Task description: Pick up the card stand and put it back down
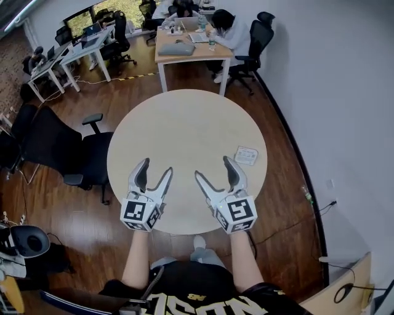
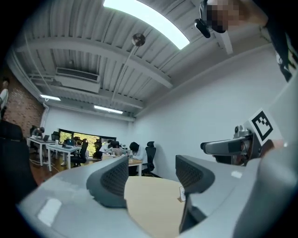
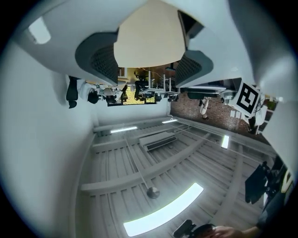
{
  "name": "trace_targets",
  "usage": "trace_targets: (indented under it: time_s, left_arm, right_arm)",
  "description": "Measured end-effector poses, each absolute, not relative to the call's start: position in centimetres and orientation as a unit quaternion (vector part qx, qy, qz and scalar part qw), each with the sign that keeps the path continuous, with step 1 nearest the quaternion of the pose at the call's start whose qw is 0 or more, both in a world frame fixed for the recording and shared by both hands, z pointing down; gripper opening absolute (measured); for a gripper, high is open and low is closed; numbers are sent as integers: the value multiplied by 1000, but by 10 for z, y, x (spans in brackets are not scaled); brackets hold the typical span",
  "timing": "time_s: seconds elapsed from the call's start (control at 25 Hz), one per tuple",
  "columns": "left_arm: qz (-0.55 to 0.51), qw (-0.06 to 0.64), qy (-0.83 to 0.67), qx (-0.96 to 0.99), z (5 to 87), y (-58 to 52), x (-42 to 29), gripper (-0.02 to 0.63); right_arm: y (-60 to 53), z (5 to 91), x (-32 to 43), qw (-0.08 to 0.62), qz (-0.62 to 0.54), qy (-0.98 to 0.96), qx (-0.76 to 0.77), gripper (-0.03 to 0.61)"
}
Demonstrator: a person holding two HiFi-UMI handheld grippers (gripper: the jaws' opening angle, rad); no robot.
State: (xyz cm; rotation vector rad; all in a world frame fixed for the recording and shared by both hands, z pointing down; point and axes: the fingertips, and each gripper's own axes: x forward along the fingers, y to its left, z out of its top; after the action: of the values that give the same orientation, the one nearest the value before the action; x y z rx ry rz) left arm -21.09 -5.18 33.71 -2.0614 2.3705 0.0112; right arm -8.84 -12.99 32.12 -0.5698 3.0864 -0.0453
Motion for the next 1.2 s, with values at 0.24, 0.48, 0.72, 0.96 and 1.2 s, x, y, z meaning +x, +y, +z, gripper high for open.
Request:
trace_targets:
  time_s: [0.24,0.48,0.72,0.96,1.2]
  left_arm:
    - [-2,25,775,-632,329,52,-200,322]
    - [5,35,782,-622,314,157,-167,336]
    - [26,39,797,-603,296,201,-157,336]
    - [21,61,806,-589,277,209,-155,331]
    - [37,67,807,-586,269,197,-128,291]
  right_arm:
    - [-35,326,-84,-7,2,986,-167,443]
    - [68,332,-63,-7,-8,986,-165,466]
    - [107,297,-60,12,16,984,-179,466]
    - [88,270,-49,43,4,977,-210,465]
    - [87,276,-36,27,18,983,-180,465]
